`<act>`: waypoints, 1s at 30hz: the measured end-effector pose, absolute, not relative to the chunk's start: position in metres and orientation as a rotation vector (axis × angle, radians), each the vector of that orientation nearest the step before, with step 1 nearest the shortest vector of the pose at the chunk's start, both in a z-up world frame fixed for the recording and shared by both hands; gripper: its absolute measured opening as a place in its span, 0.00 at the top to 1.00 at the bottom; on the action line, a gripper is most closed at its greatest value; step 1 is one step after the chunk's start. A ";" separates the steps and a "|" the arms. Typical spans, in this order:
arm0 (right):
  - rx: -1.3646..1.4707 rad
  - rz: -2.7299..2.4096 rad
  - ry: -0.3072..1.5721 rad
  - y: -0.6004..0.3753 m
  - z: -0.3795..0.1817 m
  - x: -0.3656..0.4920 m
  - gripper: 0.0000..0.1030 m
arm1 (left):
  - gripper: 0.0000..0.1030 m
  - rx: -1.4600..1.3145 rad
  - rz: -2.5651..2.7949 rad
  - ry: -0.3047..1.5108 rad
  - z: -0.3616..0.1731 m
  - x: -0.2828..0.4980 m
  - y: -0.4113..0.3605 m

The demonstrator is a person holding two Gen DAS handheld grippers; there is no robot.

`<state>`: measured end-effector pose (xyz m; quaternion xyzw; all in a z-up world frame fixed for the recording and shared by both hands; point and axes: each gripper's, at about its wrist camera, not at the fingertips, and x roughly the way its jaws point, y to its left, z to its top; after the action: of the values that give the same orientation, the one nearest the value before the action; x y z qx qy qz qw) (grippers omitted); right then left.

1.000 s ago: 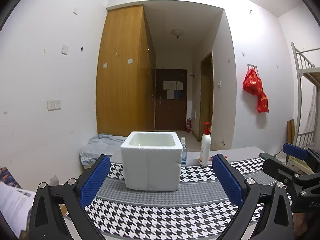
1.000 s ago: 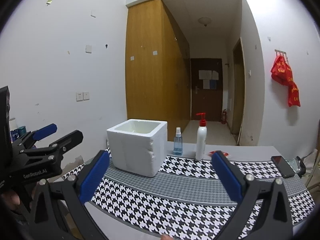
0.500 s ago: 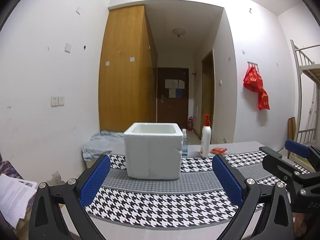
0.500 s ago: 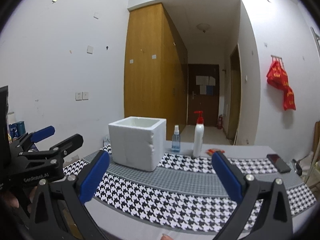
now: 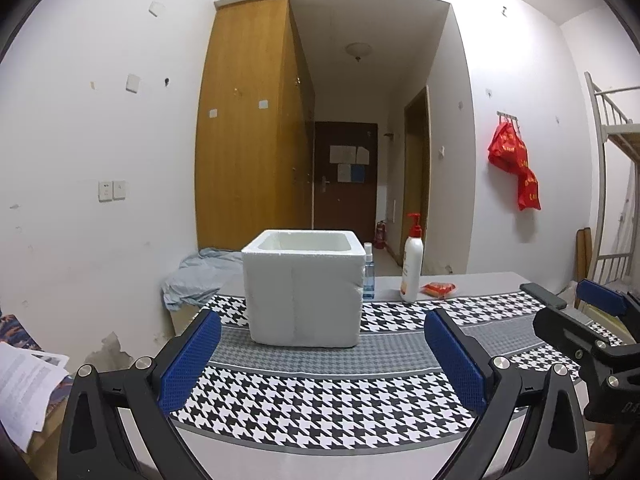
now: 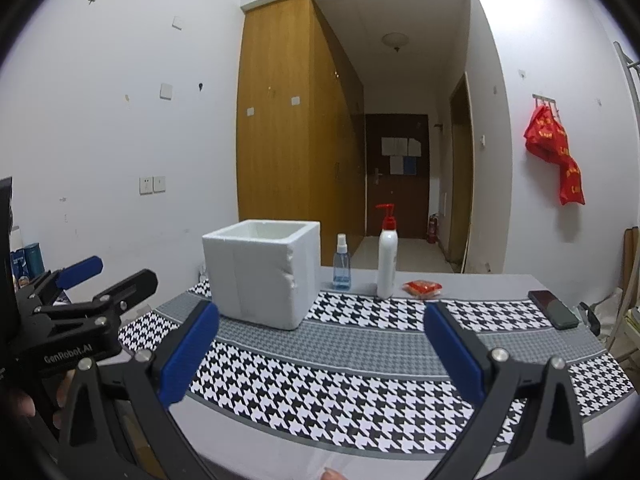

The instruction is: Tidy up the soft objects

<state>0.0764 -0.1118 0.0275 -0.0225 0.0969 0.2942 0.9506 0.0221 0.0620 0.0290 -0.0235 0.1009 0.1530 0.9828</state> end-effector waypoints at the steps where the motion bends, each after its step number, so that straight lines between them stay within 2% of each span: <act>1: -0.045 0.598 0.198 -0.112 0.028 0.076 0.00 | 0.01 -0.047 0.305 0.205 0.029 0.022 0.062; 30: -0.068 0.594 0.198 -0.111 0.028 0.077 0.00 | 0.01 -0.030 0.298 0.203 0.028 0.020 0.061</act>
<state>0.0765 -0.1109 0.0279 -0.0335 0.0976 0.2922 0.9508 0.0203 0.0614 0.0280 -0.0147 0.1007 0.1483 0.9837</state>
